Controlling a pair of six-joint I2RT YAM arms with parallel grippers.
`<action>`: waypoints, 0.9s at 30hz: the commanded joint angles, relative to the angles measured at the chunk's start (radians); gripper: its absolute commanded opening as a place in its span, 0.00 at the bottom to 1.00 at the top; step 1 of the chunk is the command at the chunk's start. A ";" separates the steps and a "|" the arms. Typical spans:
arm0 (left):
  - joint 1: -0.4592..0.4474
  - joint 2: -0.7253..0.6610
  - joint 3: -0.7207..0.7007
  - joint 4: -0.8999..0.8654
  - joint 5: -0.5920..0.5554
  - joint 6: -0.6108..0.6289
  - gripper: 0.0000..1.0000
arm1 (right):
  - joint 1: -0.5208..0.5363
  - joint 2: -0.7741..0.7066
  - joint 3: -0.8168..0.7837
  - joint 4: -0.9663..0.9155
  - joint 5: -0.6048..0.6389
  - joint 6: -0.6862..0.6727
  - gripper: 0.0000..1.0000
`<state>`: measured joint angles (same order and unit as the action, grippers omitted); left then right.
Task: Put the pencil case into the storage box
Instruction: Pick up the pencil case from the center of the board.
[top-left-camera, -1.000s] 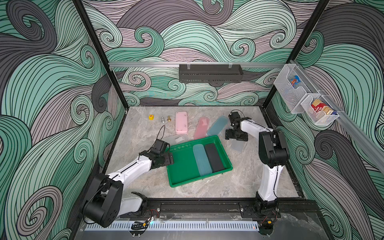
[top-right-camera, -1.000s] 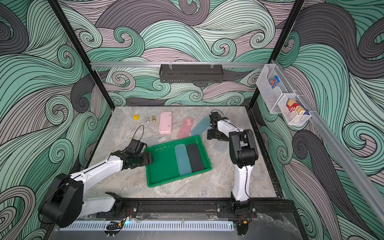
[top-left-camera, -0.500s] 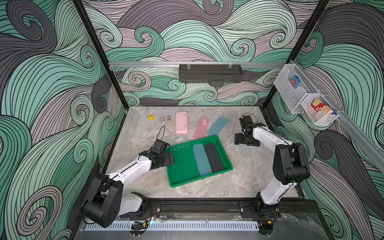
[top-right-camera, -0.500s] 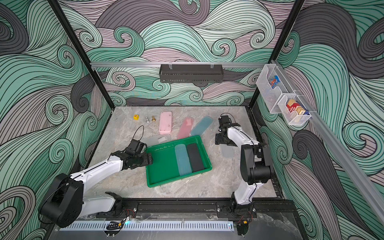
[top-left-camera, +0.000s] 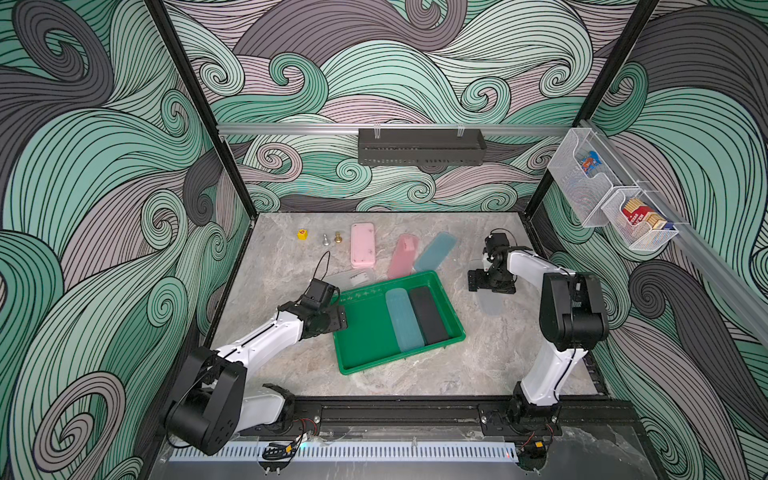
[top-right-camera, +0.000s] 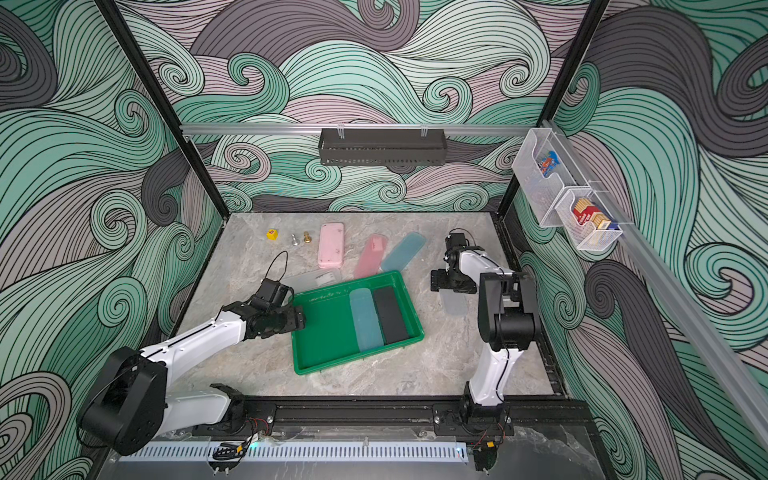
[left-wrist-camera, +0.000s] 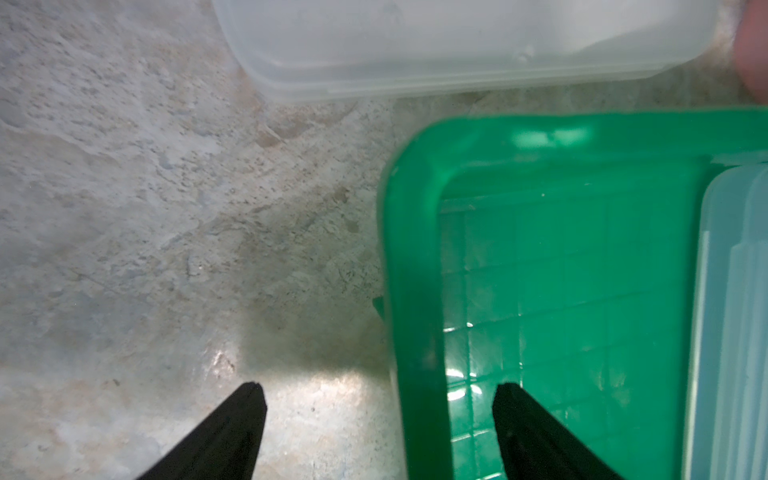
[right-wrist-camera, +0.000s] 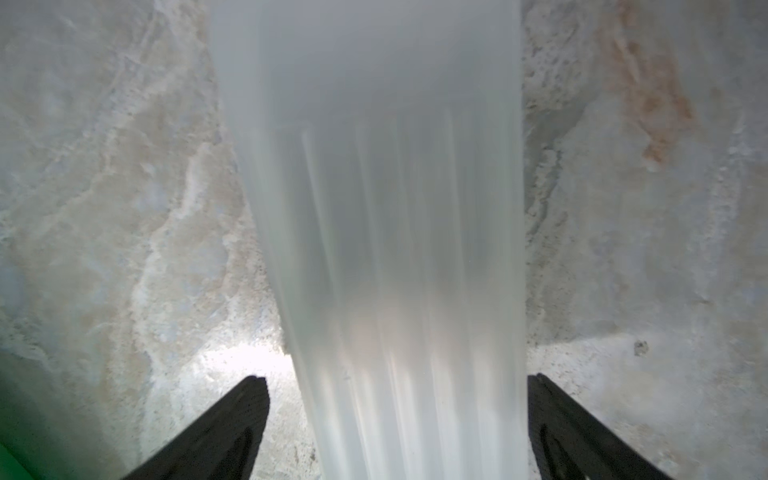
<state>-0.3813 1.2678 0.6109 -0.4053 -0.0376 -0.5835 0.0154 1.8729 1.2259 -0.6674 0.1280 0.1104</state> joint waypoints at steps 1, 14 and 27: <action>0.007 -0.015 -0.003 -0.001 0.013 0.013 0.90 | -0.006 0.023 0.015 0.012 0.003 -0.021 0.99; 0.007 -0.016 -0.003 -0.002 0.009 0.014 0.90 | -0.006 0.087 0.036 0.010 -0.020 -0.023 0.83; 0.008 -0.018 -0.005 -0.003 0.008 0.014 0.90 | -0.005 -0.019 -0.026 0.009 -0.091 0.006 0.66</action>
<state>-0.3813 1.2678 0.6109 -0.4053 -0.0357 -0.5835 0.0116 1.9018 1.2255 -0.6411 0.0834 0.0952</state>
